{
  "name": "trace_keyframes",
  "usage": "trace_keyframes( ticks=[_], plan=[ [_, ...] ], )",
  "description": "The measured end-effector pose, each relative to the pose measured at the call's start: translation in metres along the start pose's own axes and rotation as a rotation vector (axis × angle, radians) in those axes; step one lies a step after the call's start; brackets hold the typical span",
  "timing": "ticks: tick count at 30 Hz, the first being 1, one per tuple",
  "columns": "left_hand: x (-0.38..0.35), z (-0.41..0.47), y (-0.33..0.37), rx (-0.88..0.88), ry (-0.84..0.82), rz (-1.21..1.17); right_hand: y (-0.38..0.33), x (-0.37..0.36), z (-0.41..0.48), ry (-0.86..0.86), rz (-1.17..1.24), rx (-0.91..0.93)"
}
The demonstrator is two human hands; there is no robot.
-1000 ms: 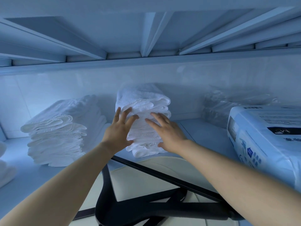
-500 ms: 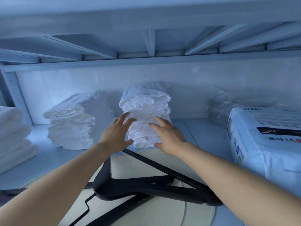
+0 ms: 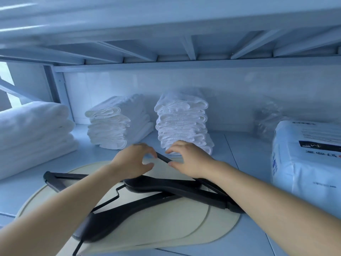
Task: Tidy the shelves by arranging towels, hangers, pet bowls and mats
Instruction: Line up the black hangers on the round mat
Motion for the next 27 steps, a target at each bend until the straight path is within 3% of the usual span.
trace_keyframes(
  ticks=[7,12,16,27],
  plan=[
    [0.005,-0.034,-0.026,0.033,-0.043,-0.138,-0.032,-0.022,-0.021,-0.128,0.104,0.01],
    [0.0,-0.049,-0.029,-0.07,-0.046,-0.237,-0.04,-0.026,-0.027,-0.102,0.11,-0.016],
    [-0.005,-0.057,-0.036,-0.035,-0.013,-0.328,-0.048,-0.031,-0.032,-0.075,0.048,0.007],
    [0.001,-0.062,-0.034,-0.107,-0.065,-0.218,-0.057,-0.031,-0.037,-0.057,-0.054,0.007]
  ],
)
Point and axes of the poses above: each hand's wrist, its own z-axis towards the middle knuckle, its own x-axis out of the back of the hand, y = z × x, the point moved 6 cm from there along z, towards the middle knuckle, and after that the axes turned 14 degrees about x, right-handed, at the moved point
